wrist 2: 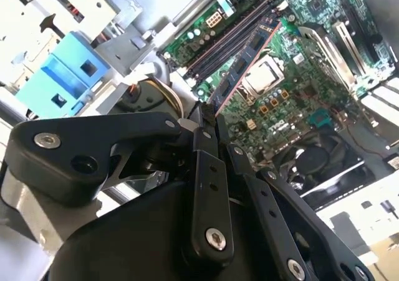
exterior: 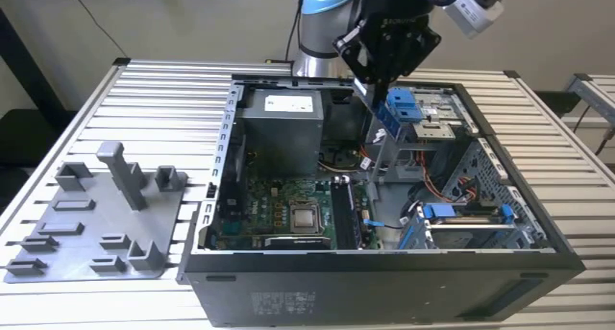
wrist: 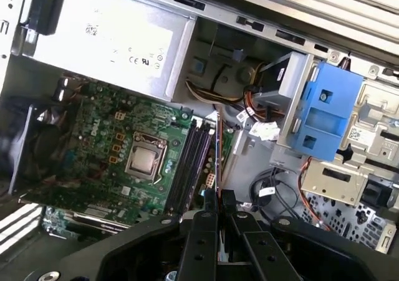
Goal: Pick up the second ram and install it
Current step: 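Insert the second ram into the second slot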
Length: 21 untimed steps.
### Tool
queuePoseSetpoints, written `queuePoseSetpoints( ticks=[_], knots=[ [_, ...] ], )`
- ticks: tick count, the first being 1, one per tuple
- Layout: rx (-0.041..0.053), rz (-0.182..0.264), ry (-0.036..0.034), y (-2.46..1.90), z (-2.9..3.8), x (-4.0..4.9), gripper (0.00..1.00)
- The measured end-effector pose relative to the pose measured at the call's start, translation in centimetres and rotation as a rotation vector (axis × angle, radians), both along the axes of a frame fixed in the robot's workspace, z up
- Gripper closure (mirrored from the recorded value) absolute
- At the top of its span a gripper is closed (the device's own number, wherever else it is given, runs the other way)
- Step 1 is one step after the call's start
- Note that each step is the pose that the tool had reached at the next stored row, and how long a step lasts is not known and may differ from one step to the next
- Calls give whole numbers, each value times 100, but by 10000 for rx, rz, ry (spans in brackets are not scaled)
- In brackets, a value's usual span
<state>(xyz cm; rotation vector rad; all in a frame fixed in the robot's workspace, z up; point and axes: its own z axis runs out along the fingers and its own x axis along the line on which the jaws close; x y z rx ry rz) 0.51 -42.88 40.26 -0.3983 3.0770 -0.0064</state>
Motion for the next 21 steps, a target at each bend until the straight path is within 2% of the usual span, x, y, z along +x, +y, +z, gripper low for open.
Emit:
queuePoseSetpoints(
  ticks=[15, 19, 21],
  knots=[
    [0, -2490, 0, 0, -26, 0, 86],
    [0, -2981, 0, 0, -30, 0, 86],
    [0, -3018, 0, 0, -30, 0, 86]
  ],
)
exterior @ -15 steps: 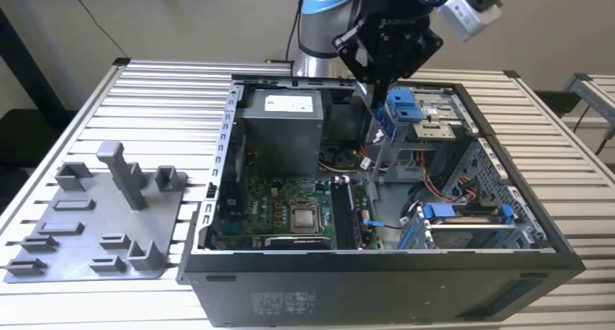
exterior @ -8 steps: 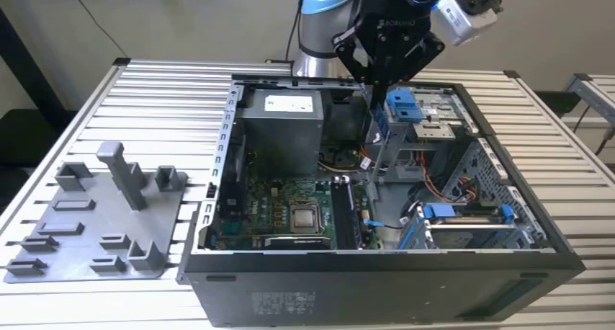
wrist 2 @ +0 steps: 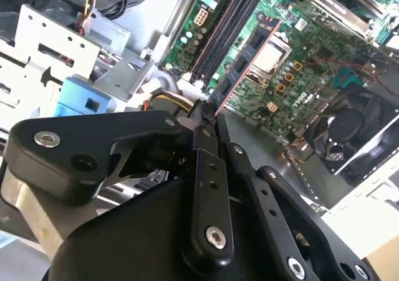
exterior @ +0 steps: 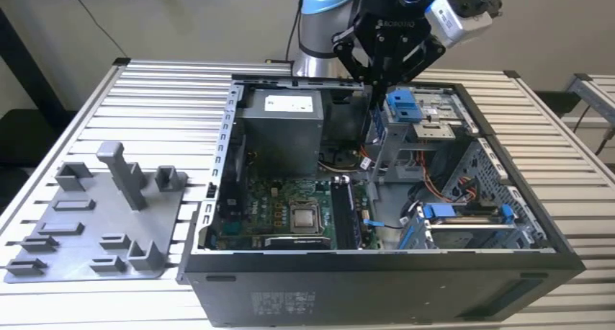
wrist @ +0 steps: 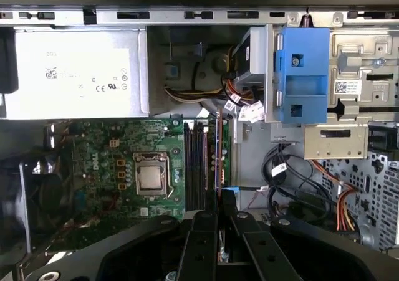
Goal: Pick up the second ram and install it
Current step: 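Insert the second ram into the second slot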
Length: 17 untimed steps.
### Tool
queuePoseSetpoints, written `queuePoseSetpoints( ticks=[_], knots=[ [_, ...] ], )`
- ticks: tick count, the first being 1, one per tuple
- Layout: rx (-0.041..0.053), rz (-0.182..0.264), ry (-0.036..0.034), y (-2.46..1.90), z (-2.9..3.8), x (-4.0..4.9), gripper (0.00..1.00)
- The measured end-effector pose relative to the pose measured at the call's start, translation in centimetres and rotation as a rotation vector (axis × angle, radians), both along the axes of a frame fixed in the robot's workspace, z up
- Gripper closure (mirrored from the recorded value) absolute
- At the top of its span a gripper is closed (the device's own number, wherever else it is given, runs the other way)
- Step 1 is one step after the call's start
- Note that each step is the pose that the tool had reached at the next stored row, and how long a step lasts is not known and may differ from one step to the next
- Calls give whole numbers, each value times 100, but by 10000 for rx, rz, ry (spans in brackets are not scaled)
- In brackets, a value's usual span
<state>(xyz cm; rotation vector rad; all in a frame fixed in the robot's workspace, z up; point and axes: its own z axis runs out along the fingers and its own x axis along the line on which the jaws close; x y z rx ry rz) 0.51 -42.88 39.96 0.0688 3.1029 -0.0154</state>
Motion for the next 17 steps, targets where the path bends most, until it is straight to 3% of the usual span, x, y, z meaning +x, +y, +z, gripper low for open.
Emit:
queuePoseSetpoints(
  ticks=[8, 17],
  knots=[
    [-3, -1, 0, 0, -20, 0, 86],
    [-9, -1, 0, 0, -91, 9, 86]
  ],
)
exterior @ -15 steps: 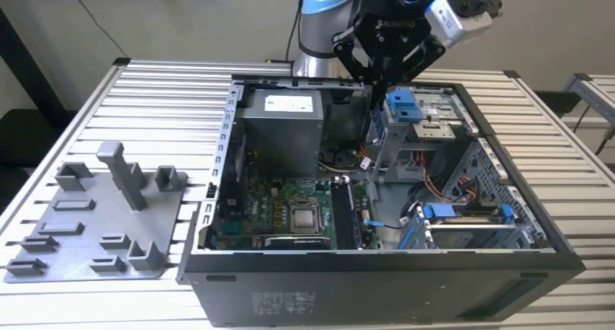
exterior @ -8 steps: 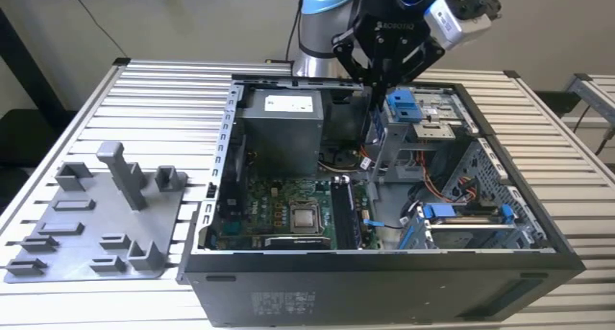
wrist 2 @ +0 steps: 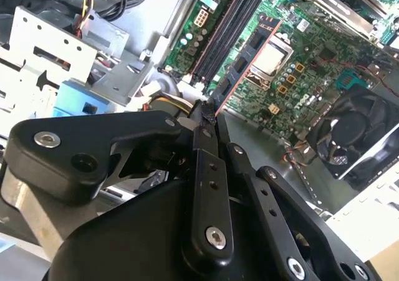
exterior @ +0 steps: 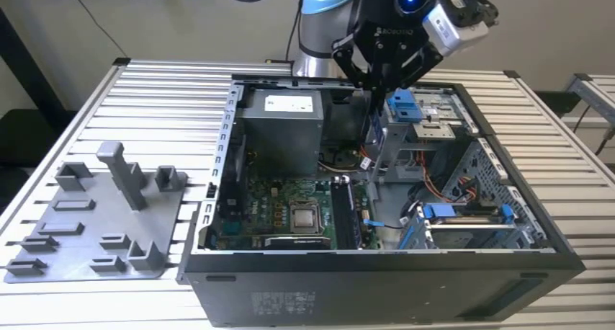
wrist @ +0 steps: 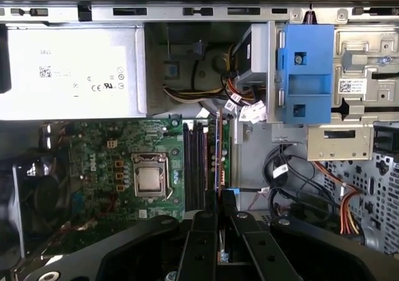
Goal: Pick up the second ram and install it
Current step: 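Insert the second ram into the second slot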
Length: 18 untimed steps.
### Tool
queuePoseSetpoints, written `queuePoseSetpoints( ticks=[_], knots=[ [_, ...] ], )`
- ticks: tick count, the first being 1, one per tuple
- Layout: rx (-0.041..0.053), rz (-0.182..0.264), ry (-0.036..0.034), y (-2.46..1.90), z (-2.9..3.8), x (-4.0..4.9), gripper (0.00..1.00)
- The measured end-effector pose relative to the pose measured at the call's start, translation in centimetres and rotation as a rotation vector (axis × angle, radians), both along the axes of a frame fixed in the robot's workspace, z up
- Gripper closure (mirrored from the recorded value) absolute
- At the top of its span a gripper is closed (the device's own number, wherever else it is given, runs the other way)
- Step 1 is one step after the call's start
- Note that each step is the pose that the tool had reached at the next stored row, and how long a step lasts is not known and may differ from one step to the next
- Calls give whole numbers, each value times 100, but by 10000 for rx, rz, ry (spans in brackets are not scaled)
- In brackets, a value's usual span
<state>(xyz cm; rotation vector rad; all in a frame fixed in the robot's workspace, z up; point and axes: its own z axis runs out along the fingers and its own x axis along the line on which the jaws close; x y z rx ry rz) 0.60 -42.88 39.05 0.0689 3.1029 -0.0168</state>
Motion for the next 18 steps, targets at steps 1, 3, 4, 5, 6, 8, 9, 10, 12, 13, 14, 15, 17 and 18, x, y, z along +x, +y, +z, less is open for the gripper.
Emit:
queuePoseSetpoints(
  ticks=[1, 3, 4, 5, 6, 8, 9, 10, 12, 13, 14, 15, 17, 18],
  knots=[
    [-1, 0, 0, 0, -8, 2, 86],
    [1, 0, 0, 0, -29, 6, 86],
    [-1, -1, 0, 0, -37, 8, 86],
    [-3, 0, 0, 0, -47, 10, 86],
    [-2, -1, 0, 0, -55, 12, 86],
    [-3, 0, 1, 0, -69, 17, 86],
    [-2, -1, 0, 0, -85, 18, 86],
    [-2, -1, 0, 0, -104, 20, 86],
    [-4, -1, 0, 0, -136, 22, 86],
    [-4, -1, 0, 0, -152, 23, 86],
    [-5, -1, 0, 0, -164, 23, 86],
    [-5, -1, 0, 0, -173, 24, 86],
    [-6, 0, 0, -2, -186, 27, 86],
    [-6, 0, 0, -2, -192, 29, 86]
  ],
)
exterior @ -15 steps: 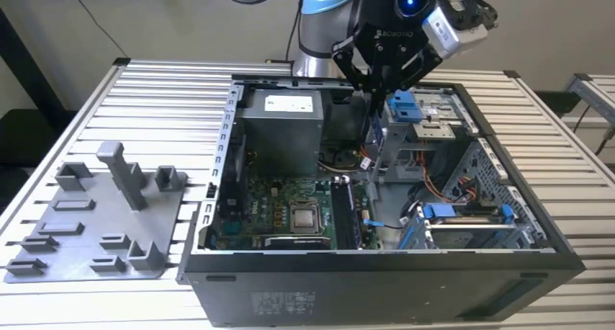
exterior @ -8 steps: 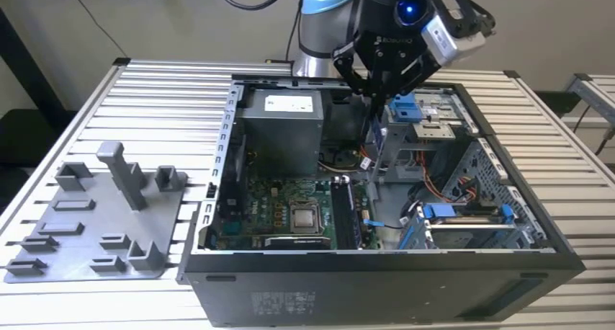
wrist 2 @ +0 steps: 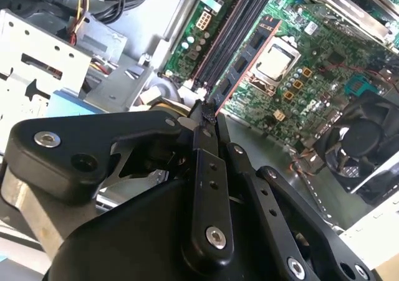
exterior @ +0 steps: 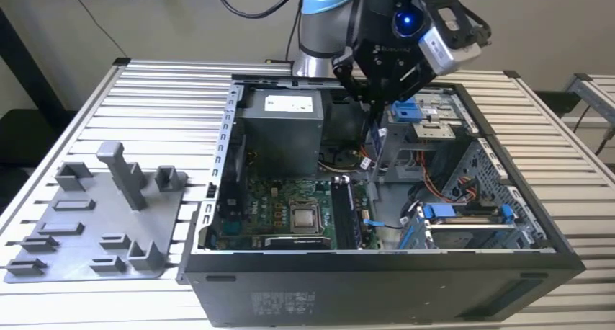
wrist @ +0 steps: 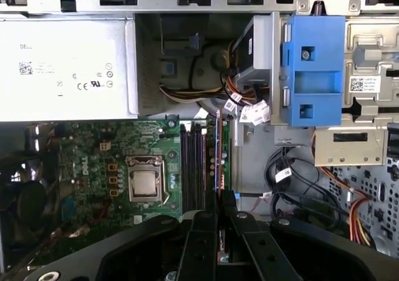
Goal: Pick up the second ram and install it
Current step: 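Insert the second ram into the second slot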
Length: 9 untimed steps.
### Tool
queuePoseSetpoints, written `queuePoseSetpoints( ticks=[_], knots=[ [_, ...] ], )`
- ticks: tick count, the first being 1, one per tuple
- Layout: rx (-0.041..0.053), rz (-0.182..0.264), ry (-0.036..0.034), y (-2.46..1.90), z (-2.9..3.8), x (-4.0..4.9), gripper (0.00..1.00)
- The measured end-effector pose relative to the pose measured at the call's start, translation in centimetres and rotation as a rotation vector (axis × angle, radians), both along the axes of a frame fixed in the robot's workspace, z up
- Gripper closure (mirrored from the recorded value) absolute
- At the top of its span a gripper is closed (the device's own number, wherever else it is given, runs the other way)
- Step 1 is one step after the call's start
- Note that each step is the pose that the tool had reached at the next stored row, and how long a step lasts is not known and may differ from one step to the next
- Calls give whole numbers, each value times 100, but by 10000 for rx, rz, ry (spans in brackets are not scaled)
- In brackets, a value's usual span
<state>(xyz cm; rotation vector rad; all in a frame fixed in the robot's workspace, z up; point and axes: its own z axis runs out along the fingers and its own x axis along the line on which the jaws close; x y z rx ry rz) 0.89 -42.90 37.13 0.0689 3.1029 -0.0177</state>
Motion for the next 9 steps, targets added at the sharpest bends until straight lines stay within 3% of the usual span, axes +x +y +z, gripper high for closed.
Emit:
queuePoseSetpoints(
  ticks=[9],
  knots=[
    [-9, -1, 0, -1, -89, 3, 86]
  ],
)
